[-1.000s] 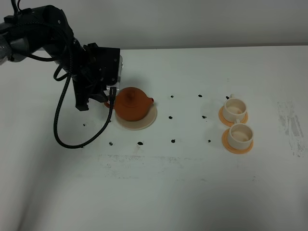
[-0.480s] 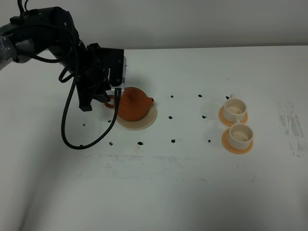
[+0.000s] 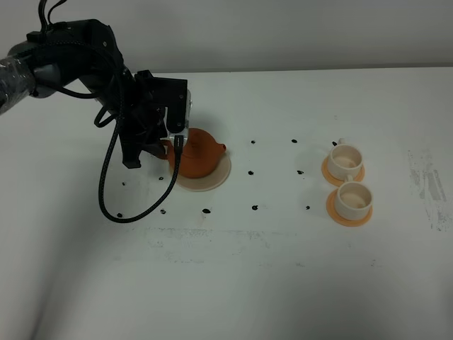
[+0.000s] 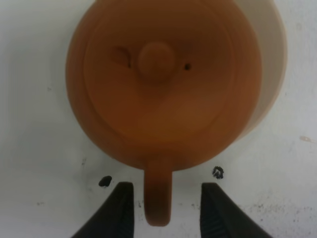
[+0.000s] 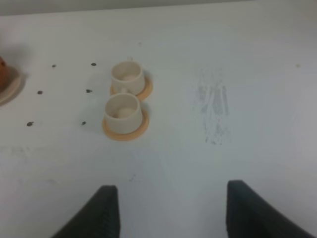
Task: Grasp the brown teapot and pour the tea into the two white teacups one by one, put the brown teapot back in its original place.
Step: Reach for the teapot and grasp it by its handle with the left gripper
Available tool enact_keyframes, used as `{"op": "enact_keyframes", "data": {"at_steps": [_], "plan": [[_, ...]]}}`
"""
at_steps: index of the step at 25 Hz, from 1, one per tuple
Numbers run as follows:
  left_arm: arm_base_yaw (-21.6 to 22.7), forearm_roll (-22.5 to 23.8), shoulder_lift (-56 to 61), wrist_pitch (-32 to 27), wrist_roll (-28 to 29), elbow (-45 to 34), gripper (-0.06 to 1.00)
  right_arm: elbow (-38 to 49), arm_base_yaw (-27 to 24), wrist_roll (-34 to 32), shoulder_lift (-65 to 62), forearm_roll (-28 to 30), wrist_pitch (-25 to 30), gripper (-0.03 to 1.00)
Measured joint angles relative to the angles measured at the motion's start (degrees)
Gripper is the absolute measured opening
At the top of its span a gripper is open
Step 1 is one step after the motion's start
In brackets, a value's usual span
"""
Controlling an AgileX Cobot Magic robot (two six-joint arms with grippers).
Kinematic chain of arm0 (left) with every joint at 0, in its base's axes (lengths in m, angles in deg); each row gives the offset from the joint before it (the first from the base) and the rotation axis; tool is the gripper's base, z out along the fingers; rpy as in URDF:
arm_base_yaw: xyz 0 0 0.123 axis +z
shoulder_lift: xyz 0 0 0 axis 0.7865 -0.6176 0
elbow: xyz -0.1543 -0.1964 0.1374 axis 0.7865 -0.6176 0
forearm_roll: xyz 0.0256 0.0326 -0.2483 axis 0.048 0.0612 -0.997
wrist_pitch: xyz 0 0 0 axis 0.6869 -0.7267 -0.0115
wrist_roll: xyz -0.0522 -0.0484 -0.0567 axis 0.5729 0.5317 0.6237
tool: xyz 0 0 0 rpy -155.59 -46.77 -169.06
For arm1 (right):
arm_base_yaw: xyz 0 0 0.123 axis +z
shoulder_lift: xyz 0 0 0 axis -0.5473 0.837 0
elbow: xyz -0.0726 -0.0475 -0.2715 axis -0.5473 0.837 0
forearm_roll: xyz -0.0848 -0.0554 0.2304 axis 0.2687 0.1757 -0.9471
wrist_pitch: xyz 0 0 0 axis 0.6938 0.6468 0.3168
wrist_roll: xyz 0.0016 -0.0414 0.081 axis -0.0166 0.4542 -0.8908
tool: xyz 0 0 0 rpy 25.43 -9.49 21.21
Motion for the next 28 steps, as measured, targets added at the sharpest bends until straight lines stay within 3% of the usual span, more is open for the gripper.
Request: {"op": "enact_keyframes", "data": {"at_steps": [12, 17, 28], "plan": [[0.0, 0.2, -1.6, 0.6, 0.0, 0.0, 0.3, 0.0, 0.0, 0.0, 0.0, 0.0, 0.0, 0.46], [0.0, 0.8, -1.6, 1.3, 0.9, 0.0, 0.09, 0.0, 0.0, 0.0, 0.0, 0.0, 0.0, 0.46], [-0.2, 1.0, -1.6, 1.9, 3.8, 0.0, 0.09, 0.0, 0.0, 0.0, 0.0, 0.0, 0.0, 0.46]]}}
